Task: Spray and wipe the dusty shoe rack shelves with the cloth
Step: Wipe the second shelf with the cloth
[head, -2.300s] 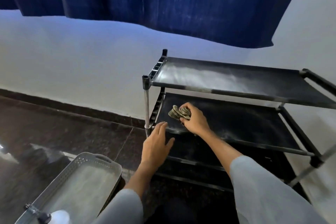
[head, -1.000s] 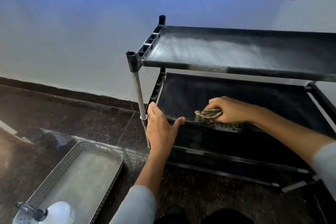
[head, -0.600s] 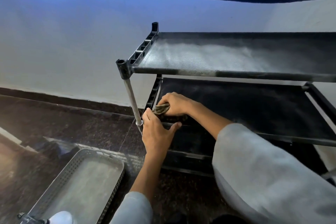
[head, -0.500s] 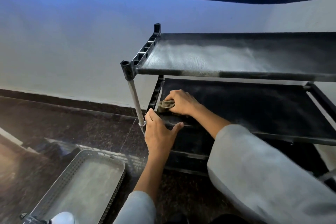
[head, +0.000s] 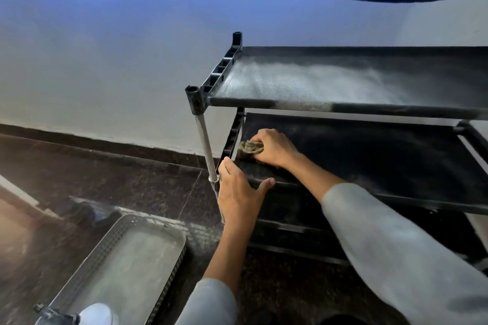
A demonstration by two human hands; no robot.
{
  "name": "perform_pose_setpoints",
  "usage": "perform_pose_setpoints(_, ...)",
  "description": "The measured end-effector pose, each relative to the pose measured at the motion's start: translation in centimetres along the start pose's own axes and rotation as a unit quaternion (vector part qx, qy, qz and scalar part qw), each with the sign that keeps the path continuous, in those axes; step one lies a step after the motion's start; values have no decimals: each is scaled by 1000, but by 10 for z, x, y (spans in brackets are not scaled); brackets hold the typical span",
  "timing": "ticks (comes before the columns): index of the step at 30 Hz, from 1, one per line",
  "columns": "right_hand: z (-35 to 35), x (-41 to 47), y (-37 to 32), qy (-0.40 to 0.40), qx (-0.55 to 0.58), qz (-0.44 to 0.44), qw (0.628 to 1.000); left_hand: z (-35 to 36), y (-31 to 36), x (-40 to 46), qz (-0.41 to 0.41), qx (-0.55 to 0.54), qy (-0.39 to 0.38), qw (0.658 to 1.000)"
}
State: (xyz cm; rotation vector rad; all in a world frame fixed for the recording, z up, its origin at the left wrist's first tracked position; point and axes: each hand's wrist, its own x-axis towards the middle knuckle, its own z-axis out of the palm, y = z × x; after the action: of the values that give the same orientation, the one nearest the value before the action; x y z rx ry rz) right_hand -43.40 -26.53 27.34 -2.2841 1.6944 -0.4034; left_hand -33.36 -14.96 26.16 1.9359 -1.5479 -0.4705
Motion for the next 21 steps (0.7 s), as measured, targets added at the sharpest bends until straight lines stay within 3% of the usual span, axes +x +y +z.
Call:
perform_pose_setpoints(3,-1,9,-2,-25,17,35,999,-1,0,1,-8,1,-8,1000)
perform_pose_setpoints(6,-19,-10,0,-191,112,12,975,-2,0,-1,-3,-9,-7,1000)
perform_pose_setpoints(8,-28,-24,5,-239,131,-7,962,0,1,-2,0,-13,-15,1000)
perform_pose_setpoints(12,-18,-27,5,-138,113,-10,984,5,-4,-1,41,25,-14,999)
perform_pose_setpoints(17,4,0,11,13,14,-29,999,8,-3,0,65,219,-100,968)
perform_pose_setpoints(21,10,49,14,77,-25,7,997,8,-1,0,58,232,-121,963)
